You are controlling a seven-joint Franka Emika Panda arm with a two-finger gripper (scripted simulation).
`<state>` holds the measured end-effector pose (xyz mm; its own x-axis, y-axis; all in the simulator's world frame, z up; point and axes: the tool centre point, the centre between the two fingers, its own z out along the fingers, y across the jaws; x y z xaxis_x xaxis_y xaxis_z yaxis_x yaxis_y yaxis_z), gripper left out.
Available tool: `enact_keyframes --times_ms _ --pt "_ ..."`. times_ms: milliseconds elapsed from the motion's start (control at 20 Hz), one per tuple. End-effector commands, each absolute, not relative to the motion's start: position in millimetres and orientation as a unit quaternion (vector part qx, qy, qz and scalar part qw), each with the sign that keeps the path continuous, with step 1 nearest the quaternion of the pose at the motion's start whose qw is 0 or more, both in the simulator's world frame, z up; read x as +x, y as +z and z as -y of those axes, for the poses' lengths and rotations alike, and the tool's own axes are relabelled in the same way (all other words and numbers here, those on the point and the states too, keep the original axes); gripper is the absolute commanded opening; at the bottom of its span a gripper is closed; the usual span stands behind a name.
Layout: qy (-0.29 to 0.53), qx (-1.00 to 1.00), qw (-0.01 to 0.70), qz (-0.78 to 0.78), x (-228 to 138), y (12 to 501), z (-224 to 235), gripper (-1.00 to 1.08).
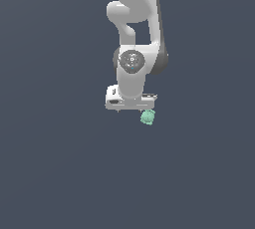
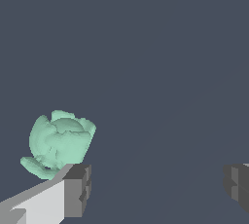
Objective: Pick up the object and move it to a goal position.
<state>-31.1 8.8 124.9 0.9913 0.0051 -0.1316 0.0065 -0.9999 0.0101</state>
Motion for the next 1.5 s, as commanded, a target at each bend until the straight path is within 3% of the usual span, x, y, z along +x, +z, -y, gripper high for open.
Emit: enact_keyframes --times_ms 0,1450 --pt "-0.063 0.998 0.006 0.006 -32 123 -14 1.0" --pt "-0.001 0.982 0.0 0.187 -52 90 -105 1.0"
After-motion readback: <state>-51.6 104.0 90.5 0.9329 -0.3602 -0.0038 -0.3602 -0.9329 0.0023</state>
